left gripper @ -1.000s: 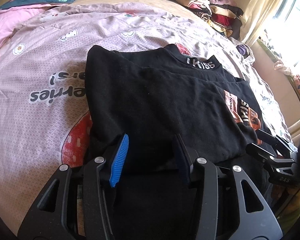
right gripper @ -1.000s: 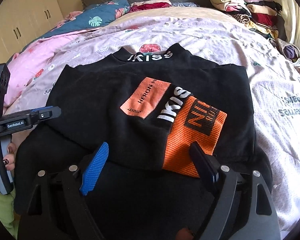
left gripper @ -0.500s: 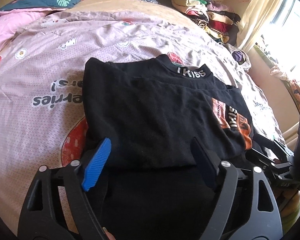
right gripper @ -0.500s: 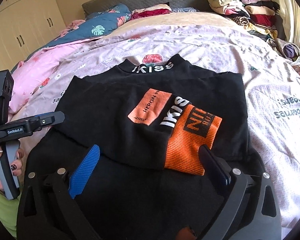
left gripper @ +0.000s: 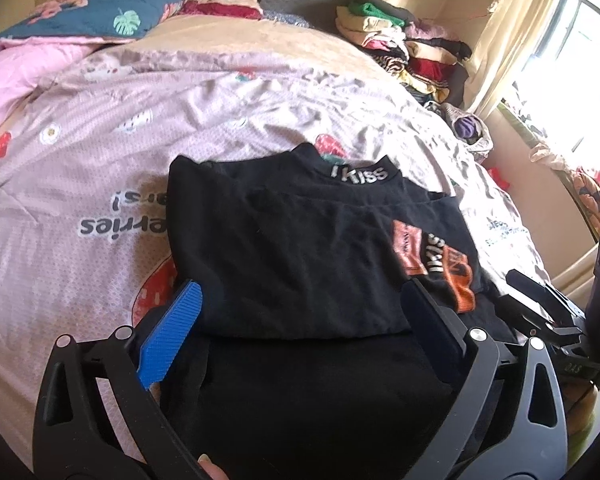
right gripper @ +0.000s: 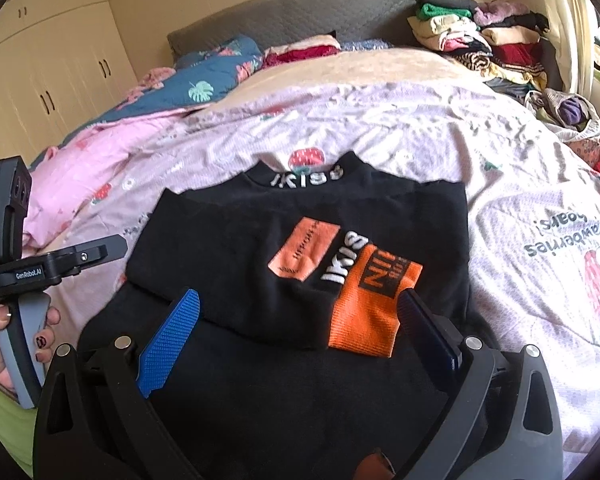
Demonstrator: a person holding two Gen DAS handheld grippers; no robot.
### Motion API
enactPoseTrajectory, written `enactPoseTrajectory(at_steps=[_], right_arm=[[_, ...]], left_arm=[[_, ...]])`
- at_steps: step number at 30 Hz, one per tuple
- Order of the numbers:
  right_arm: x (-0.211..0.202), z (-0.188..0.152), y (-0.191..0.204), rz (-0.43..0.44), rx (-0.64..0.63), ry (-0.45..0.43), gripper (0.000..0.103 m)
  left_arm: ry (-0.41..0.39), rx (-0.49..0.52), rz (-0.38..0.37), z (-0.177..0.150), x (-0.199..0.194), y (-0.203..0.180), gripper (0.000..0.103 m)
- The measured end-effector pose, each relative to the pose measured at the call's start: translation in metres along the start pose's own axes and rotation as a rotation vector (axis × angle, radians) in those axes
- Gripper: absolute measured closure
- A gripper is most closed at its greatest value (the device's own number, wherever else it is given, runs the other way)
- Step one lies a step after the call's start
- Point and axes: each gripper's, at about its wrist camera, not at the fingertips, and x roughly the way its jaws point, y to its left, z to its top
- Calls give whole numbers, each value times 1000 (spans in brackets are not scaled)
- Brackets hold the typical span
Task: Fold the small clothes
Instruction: 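Move both grippers back toward the shirt hem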
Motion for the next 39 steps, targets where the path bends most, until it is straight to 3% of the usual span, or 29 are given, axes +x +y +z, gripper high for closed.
enactPoseTrajectory(at_steps=[20,39], right_arm=[[-94,3,9,14,72,-206,5],[-120,-29,15,-52,92,-221,5]], left_arm=[[-85,79,-44,-4,-49,-39,10],[-133,109,-21,-17,-83,-36,10]])
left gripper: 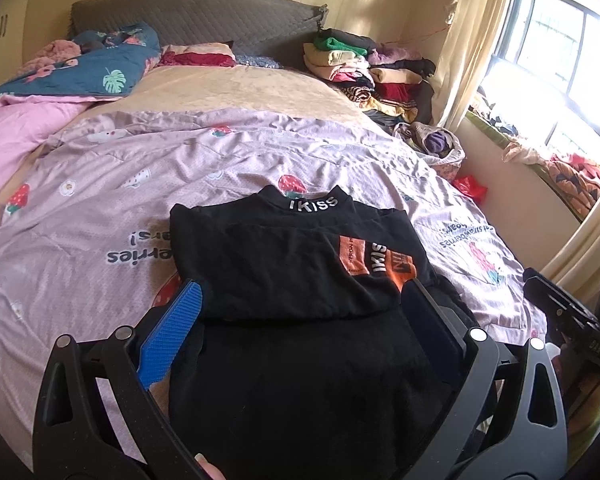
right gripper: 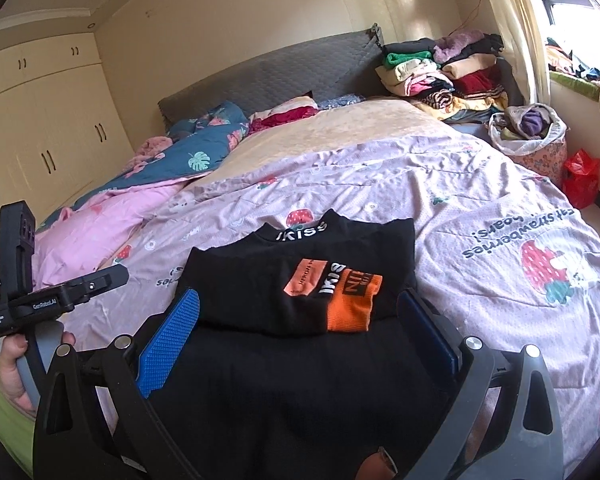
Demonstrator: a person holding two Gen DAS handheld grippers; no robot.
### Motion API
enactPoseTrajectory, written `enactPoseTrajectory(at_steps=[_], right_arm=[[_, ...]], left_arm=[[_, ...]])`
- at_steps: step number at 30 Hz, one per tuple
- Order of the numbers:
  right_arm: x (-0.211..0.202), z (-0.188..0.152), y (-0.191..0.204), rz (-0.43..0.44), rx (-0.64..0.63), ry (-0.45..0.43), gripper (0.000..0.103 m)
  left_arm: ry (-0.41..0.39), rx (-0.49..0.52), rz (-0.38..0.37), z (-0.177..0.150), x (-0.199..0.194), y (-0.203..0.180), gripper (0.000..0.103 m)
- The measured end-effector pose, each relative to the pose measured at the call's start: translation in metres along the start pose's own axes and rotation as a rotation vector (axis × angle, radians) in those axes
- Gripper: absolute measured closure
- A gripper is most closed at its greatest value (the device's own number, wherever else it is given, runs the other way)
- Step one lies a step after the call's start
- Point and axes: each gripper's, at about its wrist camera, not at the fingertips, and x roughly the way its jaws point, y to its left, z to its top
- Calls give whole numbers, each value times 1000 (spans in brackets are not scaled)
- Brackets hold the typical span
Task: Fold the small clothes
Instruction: 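Move both grippers back toward the shirt hem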
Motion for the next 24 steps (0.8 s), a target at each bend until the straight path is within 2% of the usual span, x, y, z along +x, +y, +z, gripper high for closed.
enactPoseTrajectory(at_steps=[8,13,24], right_arm=[[-20,-11,2,-22,-13,-13,5],[-26,-23,-2,-36,-5,12,5],[-26,-49,-9,-60,14,83,5]], left_arm=[[25,-18,-8,-24,-5,-1,10],[57,29,1,-39,-2,-12,10],[89,39,4,-61,-4,-19,10]])
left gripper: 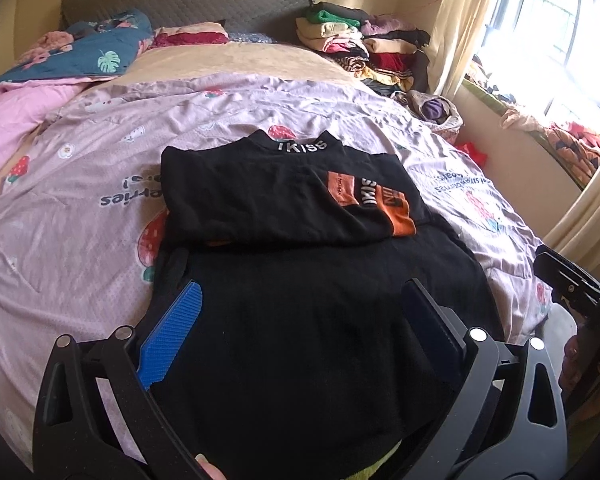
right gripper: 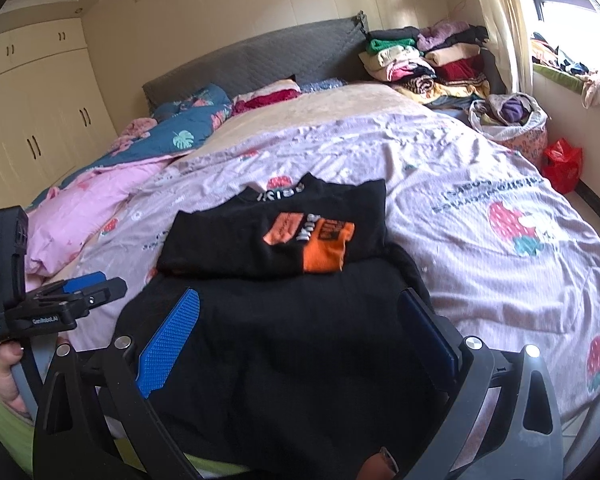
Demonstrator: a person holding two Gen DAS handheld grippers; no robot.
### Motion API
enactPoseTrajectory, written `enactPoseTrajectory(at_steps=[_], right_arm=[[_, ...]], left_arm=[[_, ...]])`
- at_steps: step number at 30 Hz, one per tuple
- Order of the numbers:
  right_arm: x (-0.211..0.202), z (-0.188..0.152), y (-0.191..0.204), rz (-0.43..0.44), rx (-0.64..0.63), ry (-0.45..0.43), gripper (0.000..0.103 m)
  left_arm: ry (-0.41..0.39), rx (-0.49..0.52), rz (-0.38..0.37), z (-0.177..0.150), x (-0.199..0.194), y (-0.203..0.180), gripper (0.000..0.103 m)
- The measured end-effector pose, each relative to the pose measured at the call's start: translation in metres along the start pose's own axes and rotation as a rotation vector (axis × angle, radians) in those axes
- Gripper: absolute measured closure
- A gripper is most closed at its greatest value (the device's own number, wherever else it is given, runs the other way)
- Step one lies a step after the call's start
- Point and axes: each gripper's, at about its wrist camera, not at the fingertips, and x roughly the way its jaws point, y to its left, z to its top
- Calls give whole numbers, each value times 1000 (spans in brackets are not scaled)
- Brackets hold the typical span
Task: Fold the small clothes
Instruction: 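Move both grippers back toward the shirt hem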
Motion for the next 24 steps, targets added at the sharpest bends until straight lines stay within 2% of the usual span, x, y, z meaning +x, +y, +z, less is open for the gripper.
enactPoseTrajectory(at_steps=[24], right_arm=[[2,-38,-20,-45,28,100,5]], left_arm=[[80,-9,55,-42,2,32,10]])
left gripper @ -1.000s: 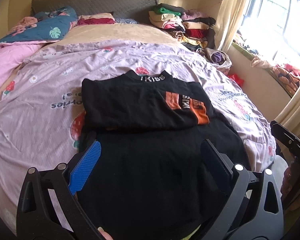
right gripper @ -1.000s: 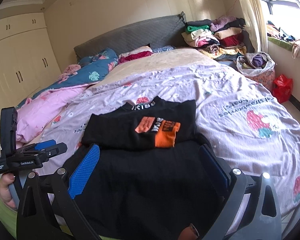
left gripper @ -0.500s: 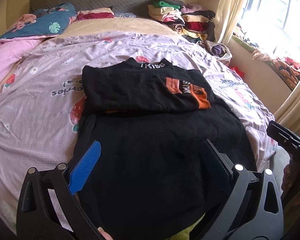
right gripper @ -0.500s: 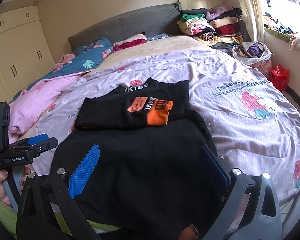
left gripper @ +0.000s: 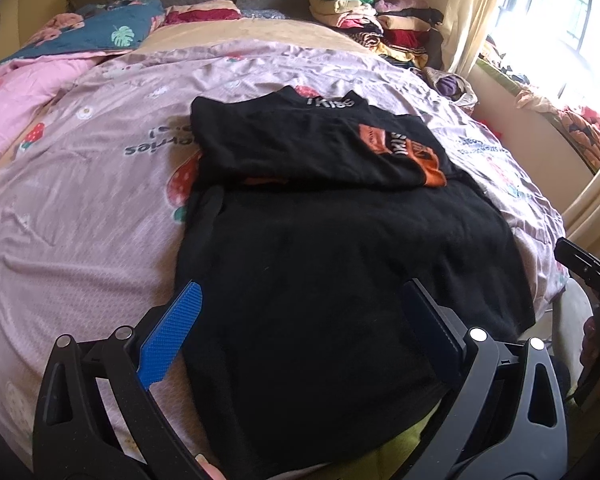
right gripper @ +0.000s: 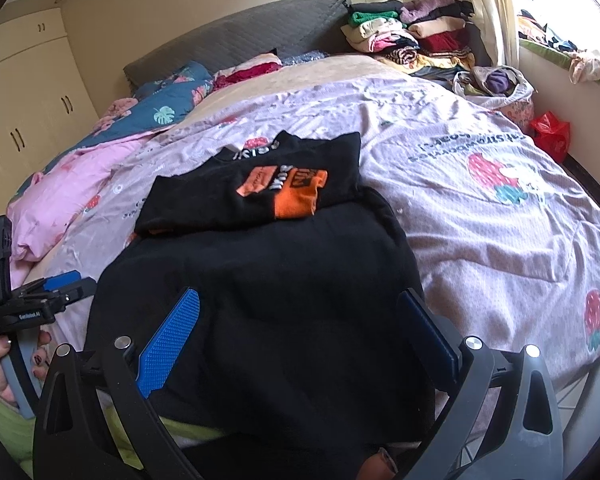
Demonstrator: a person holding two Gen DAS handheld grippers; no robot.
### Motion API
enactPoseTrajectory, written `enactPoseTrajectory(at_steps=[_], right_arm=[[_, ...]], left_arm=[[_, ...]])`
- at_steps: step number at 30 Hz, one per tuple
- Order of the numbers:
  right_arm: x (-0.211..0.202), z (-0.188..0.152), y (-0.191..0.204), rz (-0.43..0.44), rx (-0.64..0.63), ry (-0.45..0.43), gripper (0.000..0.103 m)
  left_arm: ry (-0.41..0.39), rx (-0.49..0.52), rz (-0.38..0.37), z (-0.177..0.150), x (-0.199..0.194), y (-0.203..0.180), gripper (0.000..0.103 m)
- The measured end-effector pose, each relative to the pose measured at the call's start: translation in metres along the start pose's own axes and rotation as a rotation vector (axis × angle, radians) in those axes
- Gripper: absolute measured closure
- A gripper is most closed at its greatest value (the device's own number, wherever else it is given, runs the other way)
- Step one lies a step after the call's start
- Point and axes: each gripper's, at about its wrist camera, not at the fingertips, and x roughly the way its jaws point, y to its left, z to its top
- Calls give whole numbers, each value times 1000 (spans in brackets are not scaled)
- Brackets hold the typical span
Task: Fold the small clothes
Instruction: 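Move both grippers back toward the shirt hem, then grasp the black shirt hem with both grippers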
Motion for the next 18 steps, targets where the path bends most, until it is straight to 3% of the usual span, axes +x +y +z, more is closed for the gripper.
enactPoseTrajectory(at_steps=[8,18], right_arm=[[7,-17,-13,-9,28,53,5],[3,-26,-21,-28,28,57,5]], left_arm=[[18,-35,22,-15,-4,20,10],[66,-38,42,-30,-5,38,10]])
